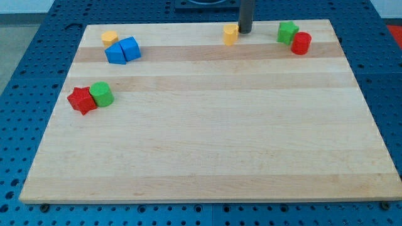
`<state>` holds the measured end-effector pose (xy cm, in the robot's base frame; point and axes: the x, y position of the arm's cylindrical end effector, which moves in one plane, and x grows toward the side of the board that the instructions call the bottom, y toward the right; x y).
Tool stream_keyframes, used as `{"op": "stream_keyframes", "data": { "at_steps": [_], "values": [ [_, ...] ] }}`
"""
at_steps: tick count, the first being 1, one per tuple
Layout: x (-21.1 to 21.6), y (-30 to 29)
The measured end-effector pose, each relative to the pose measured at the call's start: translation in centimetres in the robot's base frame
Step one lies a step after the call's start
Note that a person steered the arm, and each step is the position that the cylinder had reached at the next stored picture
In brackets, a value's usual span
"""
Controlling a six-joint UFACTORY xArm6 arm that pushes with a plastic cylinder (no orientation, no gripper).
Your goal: Push the yellow heart closer to the blue cube
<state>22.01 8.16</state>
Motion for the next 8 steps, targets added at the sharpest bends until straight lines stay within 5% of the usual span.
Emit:
{"op": "stream_keyframes", "data": {
  "at_steps": [5,8],
  "values": [
    [8.8,-8.8],
    [8.7,-14.6]
  ]
}}
